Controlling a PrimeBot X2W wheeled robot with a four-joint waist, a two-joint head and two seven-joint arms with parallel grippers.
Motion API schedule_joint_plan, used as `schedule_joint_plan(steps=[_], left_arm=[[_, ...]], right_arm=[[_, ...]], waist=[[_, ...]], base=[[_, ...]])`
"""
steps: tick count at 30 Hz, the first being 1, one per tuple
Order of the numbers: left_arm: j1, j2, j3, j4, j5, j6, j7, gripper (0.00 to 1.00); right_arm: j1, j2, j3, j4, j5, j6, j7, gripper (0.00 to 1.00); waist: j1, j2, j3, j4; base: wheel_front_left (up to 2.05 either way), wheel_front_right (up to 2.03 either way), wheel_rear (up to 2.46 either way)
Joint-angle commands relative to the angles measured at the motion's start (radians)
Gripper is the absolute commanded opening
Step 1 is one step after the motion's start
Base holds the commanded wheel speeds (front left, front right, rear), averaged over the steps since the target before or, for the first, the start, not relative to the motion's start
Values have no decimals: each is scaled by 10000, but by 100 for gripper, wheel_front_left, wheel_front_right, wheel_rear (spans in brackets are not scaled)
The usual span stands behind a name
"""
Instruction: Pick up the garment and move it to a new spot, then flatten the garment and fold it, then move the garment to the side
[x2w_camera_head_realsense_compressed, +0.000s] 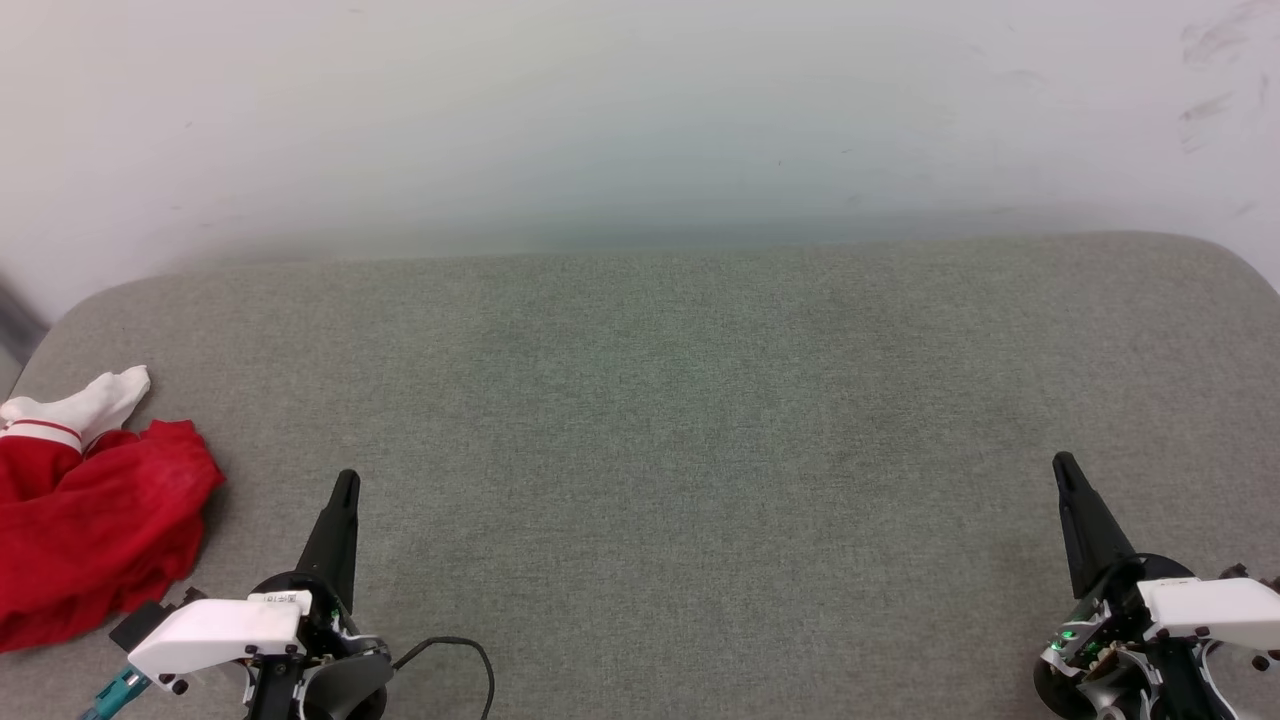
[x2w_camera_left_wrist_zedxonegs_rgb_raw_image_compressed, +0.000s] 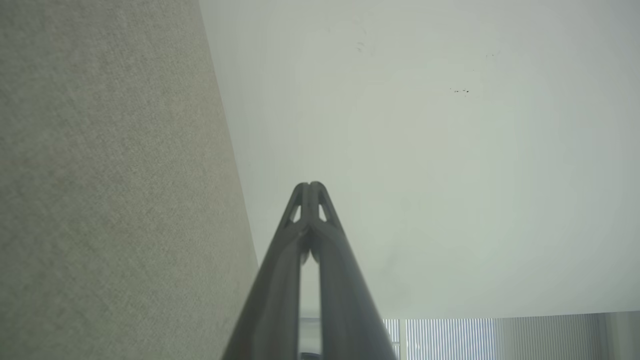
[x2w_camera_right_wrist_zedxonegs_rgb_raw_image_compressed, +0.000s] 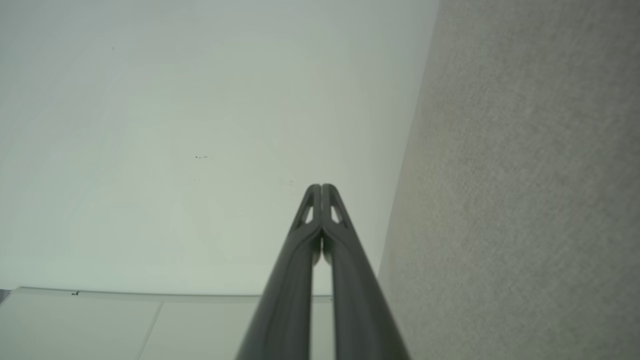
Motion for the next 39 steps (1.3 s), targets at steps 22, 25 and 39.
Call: schedule_joint_plan(steps=[22,25,39], left_arm=[[-64,-11,11,-3,0,-26,19,0],[-64,-9,14,-3,0,-26,19,0],[-44,-10,-652,-181,5,3,-460,100]], right_arm=[[-120,29,-8,8,-58,-3,7,0],[-120,29,-7,8,-57,-3,7,0],[196,5,342,-302,-203,-2,-504,100]], waist=[[0,0,0,0],[0,0,0,0],[0,0,2,-2]], base=[[0,0,0],[0,0,0],[0,0,0]])
